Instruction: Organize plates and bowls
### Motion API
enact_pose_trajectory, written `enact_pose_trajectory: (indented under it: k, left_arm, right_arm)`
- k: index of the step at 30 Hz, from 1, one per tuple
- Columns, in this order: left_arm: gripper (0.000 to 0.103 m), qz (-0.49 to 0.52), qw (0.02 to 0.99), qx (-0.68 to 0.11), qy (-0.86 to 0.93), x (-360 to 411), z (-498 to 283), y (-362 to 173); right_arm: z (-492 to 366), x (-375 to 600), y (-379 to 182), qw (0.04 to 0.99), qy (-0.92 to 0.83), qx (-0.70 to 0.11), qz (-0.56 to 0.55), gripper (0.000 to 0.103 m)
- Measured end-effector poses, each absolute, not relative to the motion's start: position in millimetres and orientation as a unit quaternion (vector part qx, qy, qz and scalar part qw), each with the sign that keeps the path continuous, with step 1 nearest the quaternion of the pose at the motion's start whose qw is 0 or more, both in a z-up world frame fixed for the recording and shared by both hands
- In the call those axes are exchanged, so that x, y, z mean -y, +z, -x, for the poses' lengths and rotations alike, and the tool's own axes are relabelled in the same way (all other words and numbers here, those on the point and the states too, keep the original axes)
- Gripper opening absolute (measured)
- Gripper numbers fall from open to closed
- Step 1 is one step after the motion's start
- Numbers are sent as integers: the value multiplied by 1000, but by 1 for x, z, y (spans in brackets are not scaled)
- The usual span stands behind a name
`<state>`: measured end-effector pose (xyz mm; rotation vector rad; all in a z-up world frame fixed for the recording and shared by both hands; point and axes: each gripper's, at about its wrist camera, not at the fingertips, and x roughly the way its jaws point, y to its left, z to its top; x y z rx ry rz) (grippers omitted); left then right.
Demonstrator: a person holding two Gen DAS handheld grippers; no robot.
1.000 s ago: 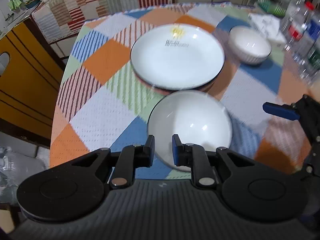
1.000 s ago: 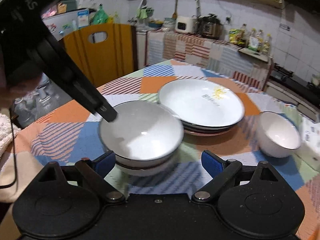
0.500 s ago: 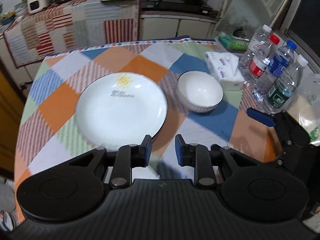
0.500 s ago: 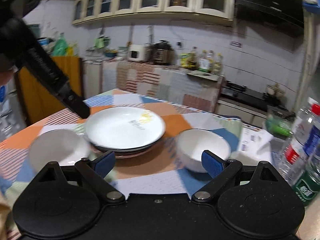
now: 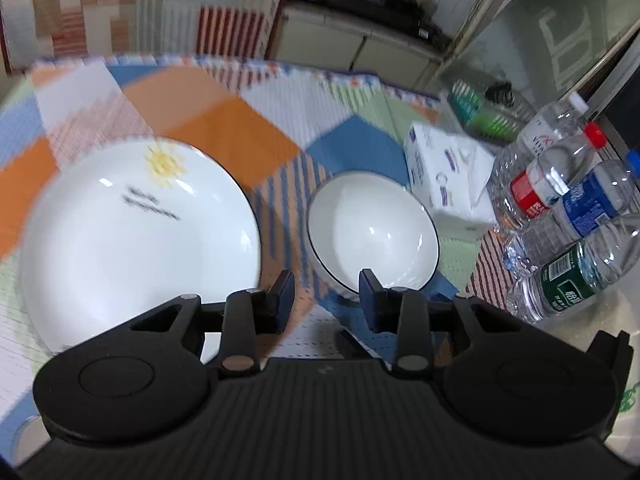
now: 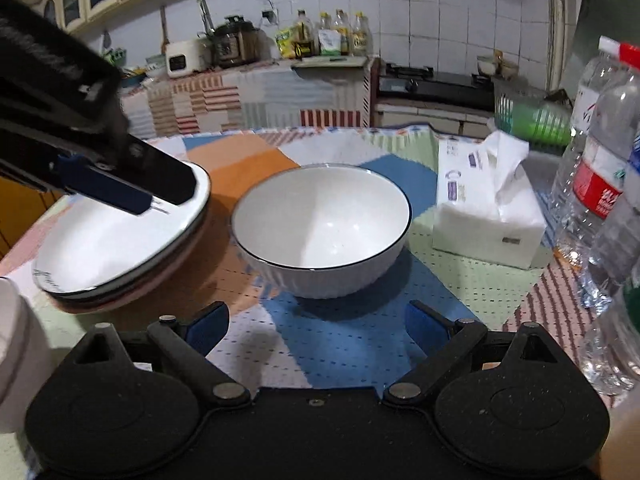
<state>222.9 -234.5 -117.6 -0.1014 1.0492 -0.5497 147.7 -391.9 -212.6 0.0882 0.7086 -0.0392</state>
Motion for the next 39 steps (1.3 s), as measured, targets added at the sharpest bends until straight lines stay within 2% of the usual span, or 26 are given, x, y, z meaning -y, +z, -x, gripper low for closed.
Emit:
enact_pose_trajectory:
  k: [4, 11, 14, 21, 24, 29, 39]
  left_arm:
    - [34, 5, 828, -502, -249, 252, -229, -132]
    - [34, 31, 832, -502, -235, 265, -246, -140]
    - [31, 35, 833, -504, -226, 271, -254, -147]
    - [7, 15, 844, -486, -224, 266, -265, -155]
    - [8, 30, 837, -493, -236, 258, -266, -153]
    - [8, -3, 835, -492, -246, 258, -252, -142]
    - [9, -11, 833, -488, -260, 223, -214, -88]
  right_arm:
    - [-165, 394, -224, 933, -27, -358, -28, 97]
    - [-181, 393, -232, 935, -25, -353, -25, 97]
    - [-186, 395, -232, 937, -23, -347, -25, 97]
    - [-197, 399, -234, 942, 0, -335, 0, 97]
    - [-197, 397, -232, 943, 8, -333, 15, 97]
    - [-187, 394, -228, 945, 18, -327, 9, 97]
    - [-144, 373, -191, 958, 33, -285, 21, 97]
